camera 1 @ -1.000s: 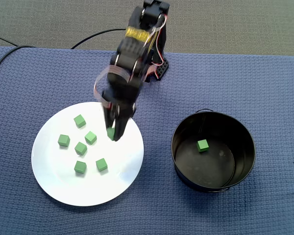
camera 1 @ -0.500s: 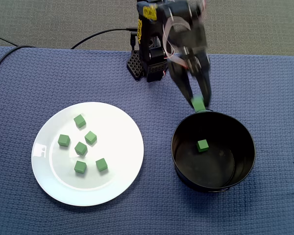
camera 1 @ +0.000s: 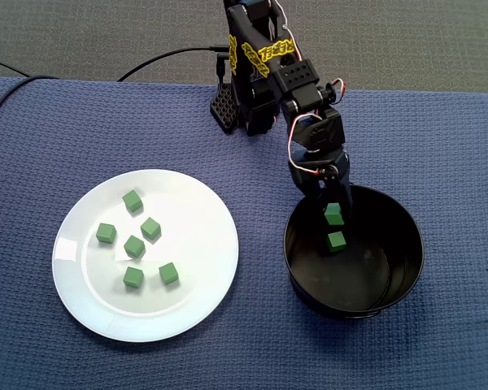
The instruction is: Pick up the items on the white plate and put them in the black container.
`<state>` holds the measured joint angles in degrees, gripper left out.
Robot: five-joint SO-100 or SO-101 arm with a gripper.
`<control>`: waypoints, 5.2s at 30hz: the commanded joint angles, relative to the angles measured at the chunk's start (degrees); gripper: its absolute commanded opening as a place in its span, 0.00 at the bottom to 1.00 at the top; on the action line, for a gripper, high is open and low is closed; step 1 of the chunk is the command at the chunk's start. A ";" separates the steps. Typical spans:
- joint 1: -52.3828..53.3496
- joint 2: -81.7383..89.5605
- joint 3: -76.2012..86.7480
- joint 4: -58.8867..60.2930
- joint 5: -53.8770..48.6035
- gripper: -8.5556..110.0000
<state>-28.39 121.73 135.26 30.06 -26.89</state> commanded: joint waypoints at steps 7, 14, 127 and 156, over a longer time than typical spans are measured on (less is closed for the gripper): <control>2.02 0.79 -1.32 0.09 0.44 0.28; 8.96 4.75 -13.54 16.00 -7.56 0.33; 67.06 -16.00 -65.21 41.04 -21.18 0.07; -1.76 -40.08 -57.74 21.09 -4.39 0.07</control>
<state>-27.77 86.04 78.93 51.94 -32.61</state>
